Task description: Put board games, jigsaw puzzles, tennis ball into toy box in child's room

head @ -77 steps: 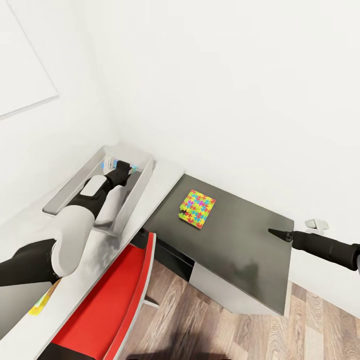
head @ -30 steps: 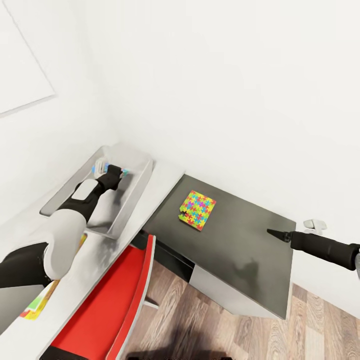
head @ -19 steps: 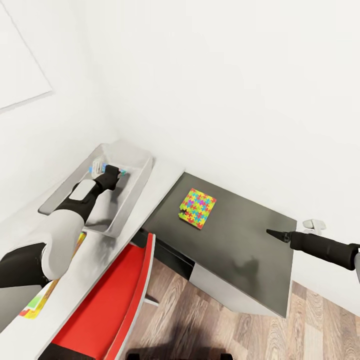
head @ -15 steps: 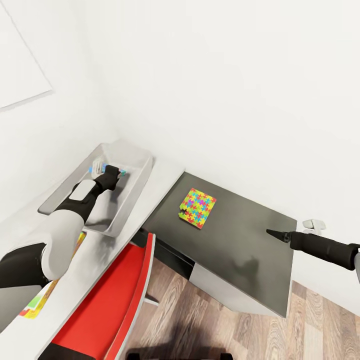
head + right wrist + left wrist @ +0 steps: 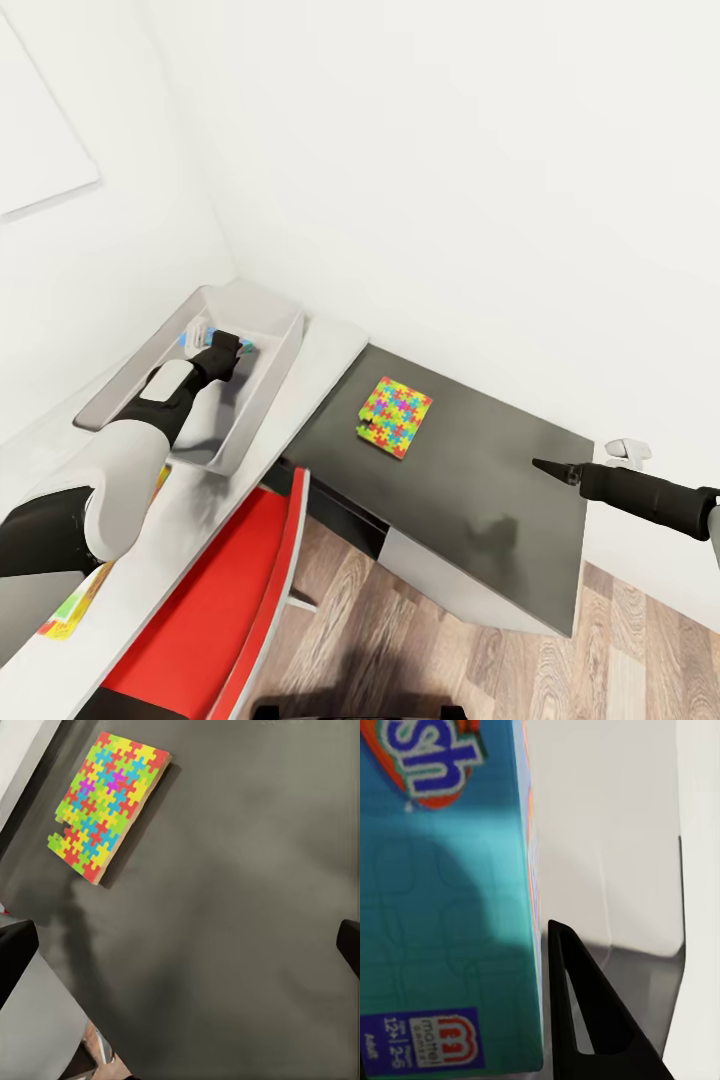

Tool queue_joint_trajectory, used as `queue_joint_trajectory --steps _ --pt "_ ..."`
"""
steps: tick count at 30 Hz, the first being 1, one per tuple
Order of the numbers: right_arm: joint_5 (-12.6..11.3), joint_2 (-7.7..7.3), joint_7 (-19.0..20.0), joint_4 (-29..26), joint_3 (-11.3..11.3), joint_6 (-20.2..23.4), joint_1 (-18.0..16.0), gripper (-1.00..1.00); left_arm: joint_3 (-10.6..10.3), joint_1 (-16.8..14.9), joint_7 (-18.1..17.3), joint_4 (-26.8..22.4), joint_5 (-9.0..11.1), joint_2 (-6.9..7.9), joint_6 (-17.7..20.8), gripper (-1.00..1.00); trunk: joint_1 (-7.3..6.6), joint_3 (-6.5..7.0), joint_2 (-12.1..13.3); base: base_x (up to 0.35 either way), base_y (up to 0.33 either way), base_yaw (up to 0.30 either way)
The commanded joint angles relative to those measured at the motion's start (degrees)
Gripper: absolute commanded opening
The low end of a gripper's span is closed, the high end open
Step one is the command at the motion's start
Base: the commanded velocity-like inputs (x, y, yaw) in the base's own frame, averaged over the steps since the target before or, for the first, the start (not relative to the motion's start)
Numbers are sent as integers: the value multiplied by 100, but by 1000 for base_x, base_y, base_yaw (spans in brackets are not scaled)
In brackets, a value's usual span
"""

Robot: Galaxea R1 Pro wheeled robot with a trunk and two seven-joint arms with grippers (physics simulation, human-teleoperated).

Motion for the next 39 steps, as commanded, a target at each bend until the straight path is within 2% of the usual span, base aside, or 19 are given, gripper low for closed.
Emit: queue_joint_trajectory --steps 1,11,39 --pt "17 0 33 -1 -6 26 -5 100 29 -3 24 -8 49 -3 37 -100 4 -8 -9 79 -58 0" --pt "17 33 33 -1 -6 26 -5 100 26 25 -57 -8 45 -2 -3 -100 4 -9 -9 102 -78 0" --pt "17 60 33 -1 -6 26 -5 100 29 150 -218 -8 49 27 -1 -100 4 -9 -9 16 -7 0"
